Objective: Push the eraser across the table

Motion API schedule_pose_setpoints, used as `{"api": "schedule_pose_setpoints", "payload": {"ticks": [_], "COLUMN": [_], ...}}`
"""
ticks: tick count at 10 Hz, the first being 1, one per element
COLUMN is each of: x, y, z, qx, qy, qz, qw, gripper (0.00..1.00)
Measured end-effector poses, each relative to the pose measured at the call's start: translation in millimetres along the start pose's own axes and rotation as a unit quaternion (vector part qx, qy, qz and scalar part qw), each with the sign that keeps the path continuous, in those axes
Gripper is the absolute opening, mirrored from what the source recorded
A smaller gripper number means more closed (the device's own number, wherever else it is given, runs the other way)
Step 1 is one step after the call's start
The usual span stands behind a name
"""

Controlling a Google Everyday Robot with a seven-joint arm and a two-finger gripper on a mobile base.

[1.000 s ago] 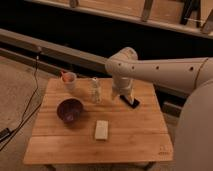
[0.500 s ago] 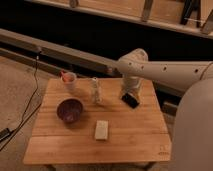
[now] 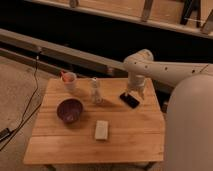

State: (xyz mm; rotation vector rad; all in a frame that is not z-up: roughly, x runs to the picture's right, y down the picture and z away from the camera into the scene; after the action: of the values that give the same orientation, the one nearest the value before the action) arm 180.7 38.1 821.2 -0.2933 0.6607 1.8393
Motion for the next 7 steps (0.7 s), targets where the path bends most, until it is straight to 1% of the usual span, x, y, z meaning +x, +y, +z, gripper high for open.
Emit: {"api": "schedule_pose_setpoints", "payload": {"ticks": [3,4,7], "x": [-11.3,-11.3,-11.8], "y": [14.5,16.6,15.3], "z": [11.4,14.3,14.3], "qx": [-0.003,-0.003,-0.003], "qy": [-0.009,-0.009,-0.009], "qz": [-0.008,-0.009,-0.008], "qw": [0.9999,0.9999,0.9999], "gripper": [0.65,0.65,0.65]}}
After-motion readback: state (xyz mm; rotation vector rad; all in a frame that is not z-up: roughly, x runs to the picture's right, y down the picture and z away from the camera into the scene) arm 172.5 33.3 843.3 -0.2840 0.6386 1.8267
